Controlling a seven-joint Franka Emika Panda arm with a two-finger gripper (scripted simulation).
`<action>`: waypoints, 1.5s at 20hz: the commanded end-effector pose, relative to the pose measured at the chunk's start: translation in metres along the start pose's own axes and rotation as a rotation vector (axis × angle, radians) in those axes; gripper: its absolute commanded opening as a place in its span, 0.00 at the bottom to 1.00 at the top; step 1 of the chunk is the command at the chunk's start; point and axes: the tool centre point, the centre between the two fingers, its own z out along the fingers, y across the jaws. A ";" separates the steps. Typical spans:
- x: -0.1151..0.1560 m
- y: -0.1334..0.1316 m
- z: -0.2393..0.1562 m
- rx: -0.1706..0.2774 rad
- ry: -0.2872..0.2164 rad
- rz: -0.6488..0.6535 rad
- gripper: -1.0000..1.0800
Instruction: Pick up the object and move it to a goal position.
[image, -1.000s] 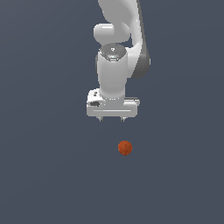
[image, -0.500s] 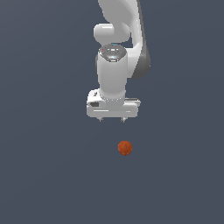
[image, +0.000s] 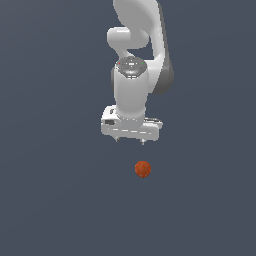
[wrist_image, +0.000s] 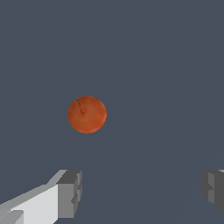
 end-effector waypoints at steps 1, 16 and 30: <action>0.003 -0.003 0.004 0.001 -0.003 0.048 0.96; 0.024 -0.029 0.039 0.000 -0.020 0.419 0.96; 0.039 -0.055 0.072 -0.012 -0.031 0.752 0.96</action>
